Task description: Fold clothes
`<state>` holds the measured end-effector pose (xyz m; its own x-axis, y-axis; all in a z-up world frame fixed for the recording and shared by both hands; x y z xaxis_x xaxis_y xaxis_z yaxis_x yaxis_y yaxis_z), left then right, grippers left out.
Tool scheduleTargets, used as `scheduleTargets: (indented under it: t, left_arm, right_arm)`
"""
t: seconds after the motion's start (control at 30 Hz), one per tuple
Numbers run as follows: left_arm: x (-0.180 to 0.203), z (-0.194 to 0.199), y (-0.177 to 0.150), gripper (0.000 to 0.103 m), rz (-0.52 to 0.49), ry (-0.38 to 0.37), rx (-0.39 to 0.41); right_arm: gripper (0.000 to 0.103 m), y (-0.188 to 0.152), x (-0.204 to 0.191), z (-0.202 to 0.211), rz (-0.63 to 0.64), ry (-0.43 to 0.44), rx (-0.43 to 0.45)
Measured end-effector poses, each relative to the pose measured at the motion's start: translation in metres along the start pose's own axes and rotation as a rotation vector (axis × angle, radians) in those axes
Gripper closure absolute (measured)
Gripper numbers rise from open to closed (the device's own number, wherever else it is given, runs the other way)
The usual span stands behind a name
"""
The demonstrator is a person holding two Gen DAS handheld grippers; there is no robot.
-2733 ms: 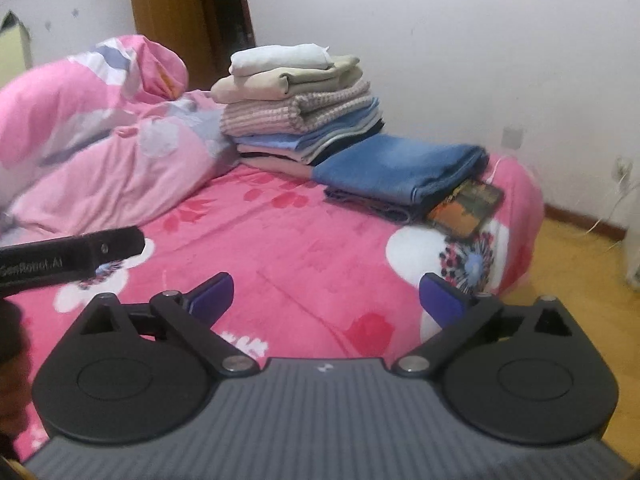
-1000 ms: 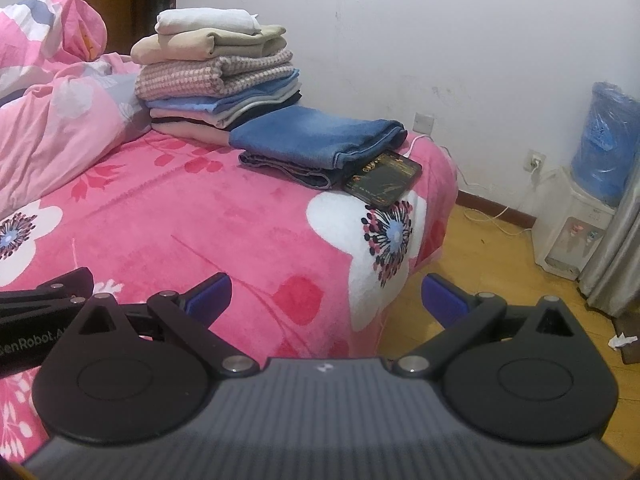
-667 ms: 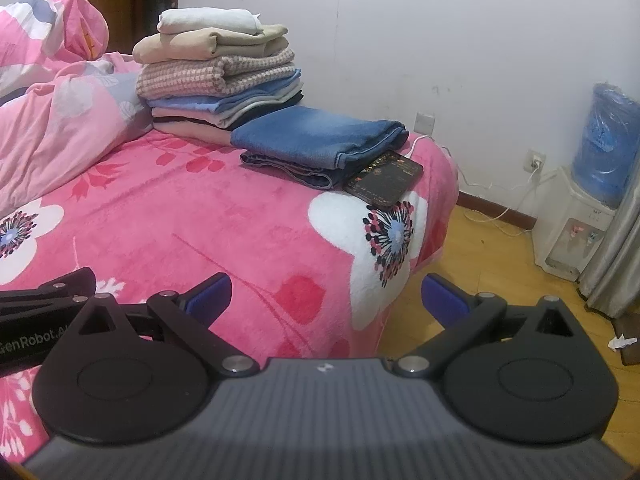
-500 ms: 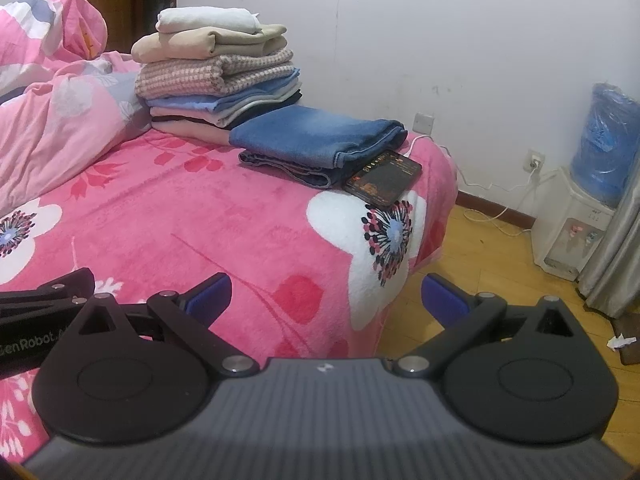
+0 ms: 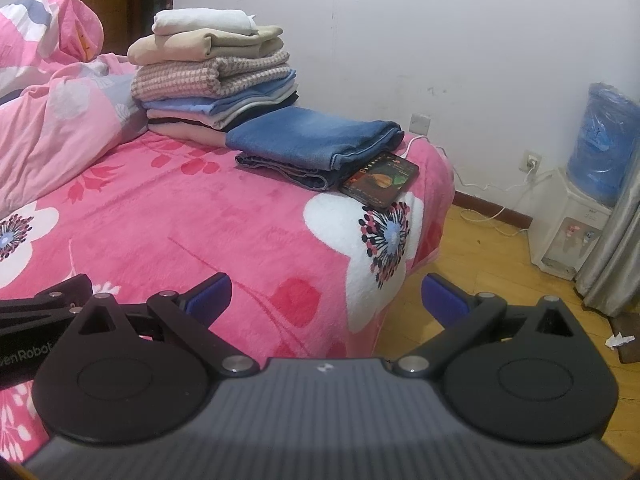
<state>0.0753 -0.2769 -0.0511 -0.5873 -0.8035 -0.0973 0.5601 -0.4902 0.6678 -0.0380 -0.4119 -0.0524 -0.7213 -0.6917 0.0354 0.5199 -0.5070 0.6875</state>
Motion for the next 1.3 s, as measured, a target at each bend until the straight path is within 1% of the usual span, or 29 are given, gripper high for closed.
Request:
scheduleTargets:
  t: [0.4,1.3]
  left_arm:
    - [0.0040,0.0002,-0.0012,0.000,-0.004,-0.011,-0.007]
    - [0.0035,-0.0015,-0.0042,0.000,-0.005,-0.010,-0.017]
  right_arm:
    - [0.001,-0.0001,0.0022,-0.0013,-0.008,-0.005,-0.004]
    - [0.001,-0.0032,0.0032,-0.0030,-0.015,-0.010,-0.014]
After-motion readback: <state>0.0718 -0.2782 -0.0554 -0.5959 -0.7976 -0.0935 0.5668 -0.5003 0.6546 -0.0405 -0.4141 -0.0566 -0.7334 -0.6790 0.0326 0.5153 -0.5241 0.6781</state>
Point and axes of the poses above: each gripper's, at about its wrist camera, not at the fingertips, and z roughly against the way its jaws point, x to its right, y to its top, the point moved 10 cm from there along -z, roughly the way its jaws point, and after that the axes turned 11 degrees about -x, right-handed, at the moved point
